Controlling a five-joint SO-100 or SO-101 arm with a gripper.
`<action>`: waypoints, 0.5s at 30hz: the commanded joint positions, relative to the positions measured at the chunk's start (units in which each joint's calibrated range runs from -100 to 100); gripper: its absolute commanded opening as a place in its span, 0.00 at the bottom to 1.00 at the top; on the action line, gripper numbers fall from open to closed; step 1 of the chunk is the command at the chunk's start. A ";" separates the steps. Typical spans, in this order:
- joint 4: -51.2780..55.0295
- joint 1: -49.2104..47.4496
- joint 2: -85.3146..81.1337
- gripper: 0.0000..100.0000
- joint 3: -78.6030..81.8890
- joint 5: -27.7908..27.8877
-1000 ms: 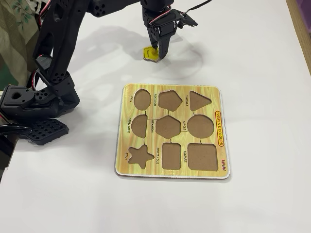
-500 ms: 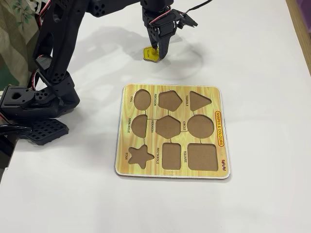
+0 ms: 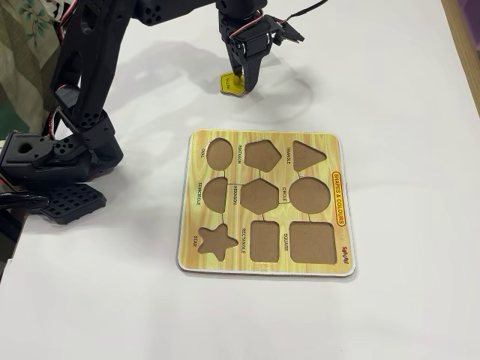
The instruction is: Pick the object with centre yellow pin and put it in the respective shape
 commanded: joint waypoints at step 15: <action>0.03 -1.75 -1.76 0.14 -0.36 -0.23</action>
